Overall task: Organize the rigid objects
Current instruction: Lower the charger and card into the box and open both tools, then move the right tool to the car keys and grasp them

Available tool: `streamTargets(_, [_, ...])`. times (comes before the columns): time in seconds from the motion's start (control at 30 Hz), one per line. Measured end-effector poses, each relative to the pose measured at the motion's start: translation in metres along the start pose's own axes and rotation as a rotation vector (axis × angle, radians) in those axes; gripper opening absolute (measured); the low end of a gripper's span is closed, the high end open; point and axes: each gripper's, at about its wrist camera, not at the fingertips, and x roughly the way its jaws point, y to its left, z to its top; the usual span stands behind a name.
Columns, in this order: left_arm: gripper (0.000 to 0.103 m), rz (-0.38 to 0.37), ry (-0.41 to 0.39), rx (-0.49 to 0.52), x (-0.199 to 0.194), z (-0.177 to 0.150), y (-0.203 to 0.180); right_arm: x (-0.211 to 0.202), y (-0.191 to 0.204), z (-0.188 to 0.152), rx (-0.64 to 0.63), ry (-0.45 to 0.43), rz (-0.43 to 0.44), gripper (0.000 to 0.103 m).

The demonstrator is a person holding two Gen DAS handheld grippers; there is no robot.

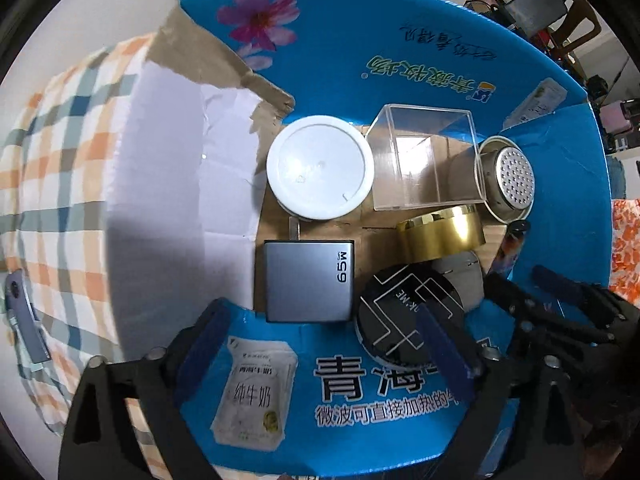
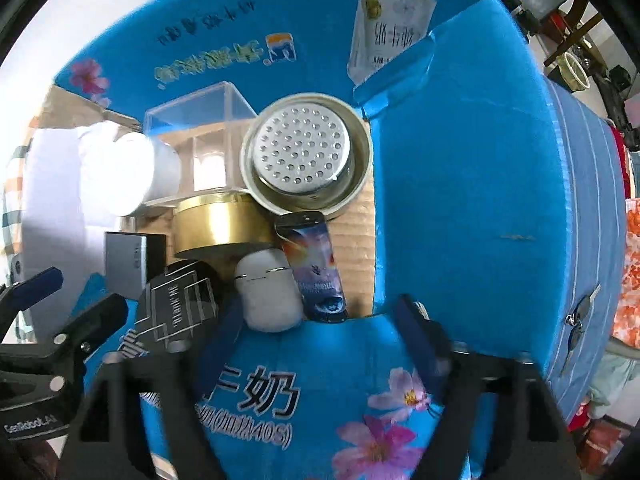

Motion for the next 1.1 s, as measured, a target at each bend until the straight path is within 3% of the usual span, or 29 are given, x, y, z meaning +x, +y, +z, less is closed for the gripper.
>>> streamTargets(0.3, [0.103, 0.025, -0.075, -0.004, -0.043, -0.017, -0.010, -0.039, 0.005, -0.026, -0.037, -0.067, -0.013, 0.088])
streamTargets(0.73, [0.103, 0.024, -0.266, -0.026, -0.133, -0.047, -0.022, -0.161, -0.009, -0.077, -0.043, -0.212, 0.073, 0.089])
streamTargets(0.93, [0.103, 0.009, -0.332, -0.032, -0.166, -0.063, -0.038, -0.200, -0.030, -0.095, -0.016, -0.260, 0.120, 0.089])
streamTargets(1.1, [0.103, -0.001, -0.372, 0.007, -0.178, -0.062, -0.071, -0.213, -0.072, -0.106, 0.053, -0.269, 0.138, 0.089])
